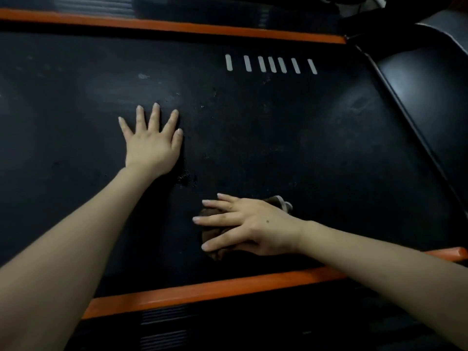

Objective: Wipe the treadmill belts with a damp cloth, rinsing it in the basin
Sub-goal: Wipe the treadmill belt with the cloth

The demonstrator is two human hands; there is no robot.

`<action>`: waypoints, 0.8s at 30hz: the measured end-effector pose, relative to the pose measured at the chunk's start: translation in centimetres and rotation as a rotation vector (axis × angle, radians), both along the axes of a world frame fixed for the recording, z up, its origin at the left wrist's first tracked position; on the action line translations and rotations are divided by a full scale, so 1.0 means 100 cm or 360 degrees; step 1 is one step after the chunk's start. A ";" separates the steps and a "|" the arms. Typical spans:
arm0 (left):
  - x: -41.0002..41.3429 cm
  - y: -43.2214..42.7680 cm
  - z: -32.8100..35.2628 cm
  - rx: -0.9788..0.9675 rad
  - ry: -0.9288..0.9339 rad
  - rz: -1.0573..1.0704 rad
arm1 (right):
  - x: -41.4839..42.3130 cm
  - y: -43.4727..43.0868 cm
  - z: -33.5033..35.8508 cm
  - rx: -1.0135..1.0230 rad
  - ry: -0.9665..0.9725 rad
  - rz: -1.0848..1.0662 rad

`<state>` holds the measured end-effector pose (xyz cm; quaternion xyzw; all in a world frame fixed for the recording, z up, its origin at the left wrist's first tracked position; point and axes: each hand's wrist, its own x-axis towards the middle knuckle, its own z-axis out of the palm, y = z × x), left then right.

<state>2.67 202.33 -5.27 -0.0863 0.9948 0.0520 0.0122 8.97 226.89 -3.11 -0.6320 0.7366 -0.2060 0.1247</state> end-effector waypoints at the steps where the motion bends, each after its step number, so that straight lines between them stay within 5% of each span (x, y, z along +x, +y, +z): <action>1: 0.000 0.000 0.000 -0.0002 0.0007 -0.0001 | -0.009 -0.004 -0.001 -0.0003 0.0020 0.0001; 9: 0.001 0.000 -0.003 -0.0006 0.0014 0.0001 | -0.119 -0.041 -0.001 -0.0002 0.0141 -0.1366; 14: 0.000 0.000 -0.001 0.0031 0.0050 0.0002 | -0.033 -0.029 -0.016 -0.0115 0.0203 -0.0588; 18: -0.001 -0.002 0.000 0.0053 0.0087 0.0013 | -0.060 -0.028 -0.012 -0.0092 0.0331 -0.0292; 24: -0.011 -0.024 0.004 -0.0034 0.0295 -0.0016 | -0.179 -0.081 -0.009 0.0006 0.0281 -0.1430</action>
